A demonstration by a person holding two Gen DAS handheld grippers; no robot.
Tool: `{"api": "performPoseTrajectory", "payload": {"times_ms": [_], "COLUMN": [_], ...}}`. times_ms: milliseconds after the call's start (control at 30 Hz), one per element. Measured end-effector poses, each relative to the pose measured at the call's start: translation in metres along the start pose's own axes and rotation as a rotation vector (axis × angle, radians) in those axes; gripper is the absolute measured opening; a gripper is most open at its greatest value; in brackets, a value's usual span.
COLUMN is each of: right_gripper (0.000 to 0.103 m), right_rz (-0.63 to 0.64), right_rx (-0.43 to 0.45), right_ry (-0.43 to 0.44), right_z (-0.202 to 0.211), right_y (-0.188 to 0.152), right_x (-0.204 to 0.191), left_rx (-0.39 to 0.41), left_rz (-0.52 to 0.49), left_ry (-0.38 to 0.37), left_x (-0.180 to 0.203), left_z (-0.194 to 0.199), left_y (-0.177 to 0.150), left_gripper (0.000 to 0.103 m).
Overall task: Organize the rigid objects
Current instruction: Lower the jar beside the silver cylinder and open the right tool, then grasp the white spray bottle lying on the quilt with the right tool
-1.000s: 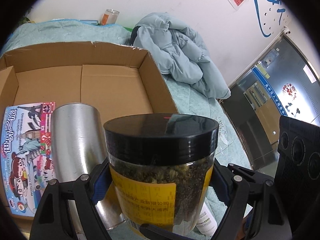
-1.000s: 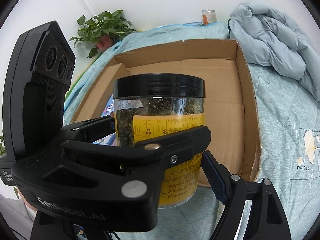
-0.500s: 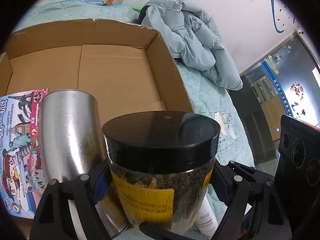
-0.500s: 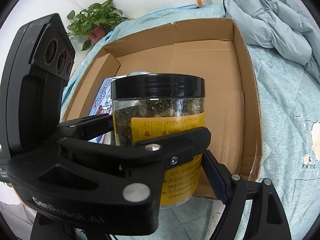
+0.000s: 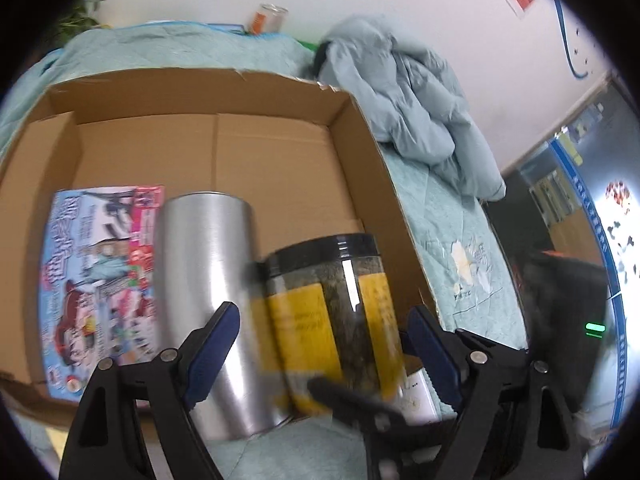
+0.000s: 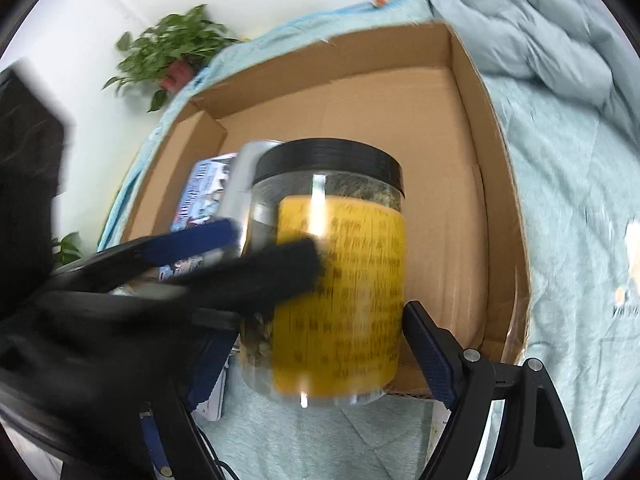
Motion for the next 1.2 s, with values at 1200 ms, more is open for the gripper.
{"api": "performPoseTrajectory", "payload": {"times_ms": [1200], "right_gripper": [0.091], "right_rz": [0.115], "right_rx": [0.23], "right_ry": [-0.219], "right_z": [0.063], "right_y": [-0.201], "right_x": [0.077], "left_rx": [0.032], "left_rz": [-0.071], "left_ry": [0.031], "left_x": [0.03], "left_z": [0.016], "left_y": [-0.168], "left_gripper": [0.094]}}
Point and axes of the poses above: each gripper's, at about its wrist camera, not at the fingertips, and z roughly against the way its jaws point, x to its right, y to its top, the point moved 3 cm from there along -z, roughly the way its jaws point, and after that the axes turned 13 degrees about -y, right-handed, at the moved point
